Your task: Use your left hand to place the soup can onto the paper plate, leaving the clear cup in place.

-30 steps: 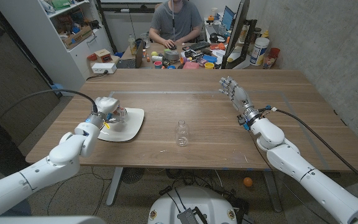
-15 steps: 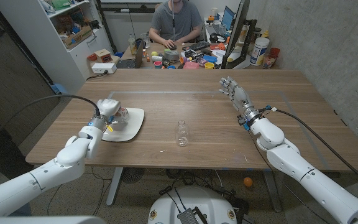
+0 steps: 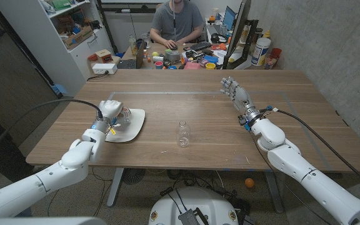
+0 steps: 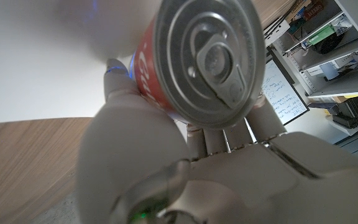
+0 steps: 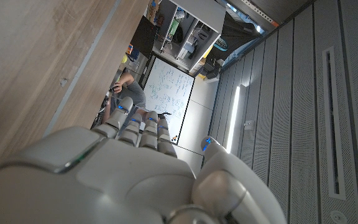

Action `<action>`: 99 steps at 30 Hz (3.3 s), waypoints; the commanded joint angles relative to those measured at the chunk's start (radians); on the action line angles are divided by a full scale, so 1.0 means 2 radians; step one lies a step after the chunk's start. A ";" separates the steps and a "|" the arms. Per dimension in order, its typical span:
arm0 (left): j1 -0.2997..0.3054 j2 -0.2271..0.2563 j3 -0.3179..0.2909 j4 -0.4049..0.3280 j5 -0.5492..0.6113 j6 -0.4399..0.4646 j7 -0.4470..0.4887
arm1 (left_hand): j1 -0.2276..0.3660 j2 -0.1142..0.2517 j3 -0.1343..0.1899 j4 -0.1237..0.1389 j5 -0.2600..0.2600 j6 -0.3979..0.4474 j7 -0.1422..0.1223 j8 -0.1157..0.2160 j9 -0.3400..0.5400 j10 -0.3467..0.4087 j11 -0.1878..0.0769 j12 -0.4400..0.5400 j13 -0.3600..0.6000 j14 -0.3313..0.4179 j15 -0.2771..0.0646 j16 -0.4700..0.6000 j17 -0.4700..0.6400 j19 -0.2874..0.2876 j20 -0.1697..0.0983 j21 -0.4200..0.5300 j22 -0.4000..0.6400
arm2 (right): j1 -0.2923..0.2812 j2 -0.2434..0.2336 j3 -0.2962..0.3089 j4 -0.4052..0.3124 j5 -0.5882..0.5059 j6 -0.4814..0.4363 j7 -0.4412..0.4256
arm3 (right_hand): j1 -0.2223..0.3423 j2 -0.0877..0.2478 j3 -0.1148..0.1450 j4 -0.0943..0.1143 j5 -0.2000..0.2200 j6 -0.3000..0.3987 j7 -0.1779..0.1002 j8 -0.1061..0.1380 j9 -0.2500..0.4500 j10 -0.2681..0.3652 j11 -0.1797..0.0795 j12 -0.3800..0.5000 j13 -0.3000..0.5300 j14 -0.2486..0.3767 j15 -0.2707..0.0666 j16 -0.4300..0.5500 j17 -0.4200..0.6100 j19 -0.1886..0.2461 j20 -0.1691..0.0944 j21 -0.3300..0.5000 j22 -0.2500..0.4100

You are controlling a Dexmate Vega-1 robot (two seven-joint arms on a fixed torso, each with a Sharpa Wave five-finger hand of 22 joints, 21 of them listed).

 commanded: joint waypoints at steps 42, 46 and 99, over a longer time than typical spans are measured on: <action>0.046 0.063 0.013 -0.074 -0.012 0.058 -0.092 | -0.119 0.048 -0.113 0.112 -0.005 -0.194 -0.104 -0.049 -0.006 -0.202 -0.093 -0.031 0.007 -0.221 -0.104 -0.059 -0.030 -0.199 0.094 -0.128 0.003 | -0.011 -0.002 0.006 -0.010 -0.002 0.004 -0.012 | -0.003 0.028 0.003 0.001 0.001 0.001 0.001 -0.001 0.001 0.002 -0.001 -0.001 0.001 0.003 0.001 -0.001 0.002 0.005 0.001 -0.007 0.001; 0.036 0.080 0.013 -0.094 -0.017 0.059 -0.153 | -0.165 0.053 -0.112 0.113 -0.002 -0.261 -0.091 -0.047 -0.006 -0.278 -0.073 -0.029 0.009 -0.311 -0.075 -0.058 -0.028 -0.278 0.127 -0.161 0.005 | -0.010 -0.002 0.004 -0.009 -0.005 0.006 -0.010 | -0.003 0.028 0.003 0.001 0.001 0.000 0.002 -0.001 0.001 0.002 -0.002 -0.001 0.001 0.003 0.001 -0.001 0.002 0.006 0.002 -0.008 0.001; 0.075 0.145 -0.140 -0.152 -0.251 0.017 -0.089 | -0.429 0.060 -0.119 0.116 -0.003 -0.504 -0.081 -0.047 -0.008 -0.543 0.012 -0.021 0.008 -0.600 0.050 -0.057 -0.030 -0.557 0.176 -0.169 0.006 | 0.017 0.013 -0.008 0.026 -0.002 0.002 0.004 | -0.002 0.027 0.003 0.000 0.001 0.001 0.002 -0.001 0.001 0.003 -0.002 -0.001 0.001 0.003 0.001 -0.001 0.001 0.008 0.002 -0.016 0.001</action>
